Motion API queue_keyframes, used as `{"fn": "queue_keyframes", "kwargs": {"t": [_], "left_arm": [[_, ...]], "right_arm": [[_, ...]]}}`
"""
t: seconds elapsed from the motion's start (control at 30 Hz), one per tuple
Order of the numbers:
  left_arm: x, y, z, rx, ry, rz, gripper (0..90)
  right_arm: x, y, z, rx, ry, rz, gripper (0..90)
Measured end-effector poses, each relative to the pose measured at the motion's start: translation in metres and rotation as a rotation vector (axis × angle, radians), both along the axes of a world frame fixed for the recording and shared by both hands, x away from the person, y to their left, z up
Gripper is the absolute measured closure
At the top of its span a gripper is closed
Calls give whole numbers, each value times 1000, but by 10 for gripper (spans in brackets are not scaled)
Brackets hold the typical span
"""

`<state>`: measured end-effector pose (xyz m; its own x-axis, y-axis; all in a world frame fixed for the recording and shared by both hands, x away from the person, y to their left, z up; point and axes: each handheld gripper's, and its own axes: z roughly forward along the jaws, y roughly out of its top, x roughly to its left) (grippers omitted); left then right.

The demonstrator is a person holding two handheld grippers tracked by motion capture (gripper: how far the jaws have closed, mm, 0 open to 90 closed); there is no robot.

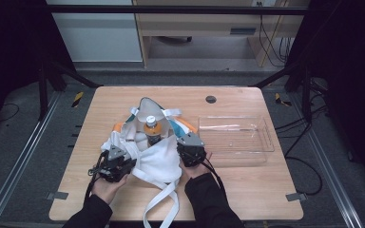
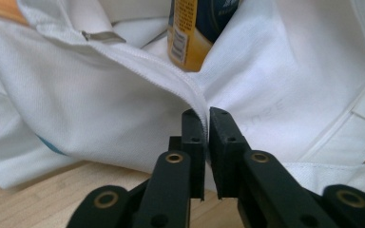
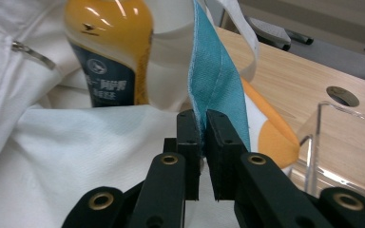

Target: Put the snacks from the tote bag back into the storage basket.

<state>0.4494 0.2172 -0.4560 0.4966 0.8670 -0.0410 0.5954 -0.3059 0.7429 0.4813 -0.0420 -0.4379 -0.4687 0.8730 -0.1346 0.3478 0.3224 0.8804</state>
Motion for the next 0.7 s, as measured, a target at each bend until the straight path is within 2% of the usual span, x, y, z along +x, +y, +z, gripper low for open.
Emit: {"fn": "queue_keyframes", "kwargs": {"t": [0.13,0.2,0.27,0.4,0.5,0.7], "left_arm": [[0,0,-1,26,6,-9,873],[0,0,-2,41,8,-10,873],[0,1,-2,47,10,-14,873],[1,1,-3,53,13,-16,873],[1,1,-4,66,14,-18,873],[1,1,-4,66,11,-19,872]], "right_arm": [[4,-6,-1,16,16,-48,851],[4,-7,-1,16,22,-55,851],[6,-8,-2,10,27,-68,851],[9,-14,-6,36,51,-90,850],[9,-16,-7,44,53,-96,849],[11,-19,-14,26,71,-121,848]]}}
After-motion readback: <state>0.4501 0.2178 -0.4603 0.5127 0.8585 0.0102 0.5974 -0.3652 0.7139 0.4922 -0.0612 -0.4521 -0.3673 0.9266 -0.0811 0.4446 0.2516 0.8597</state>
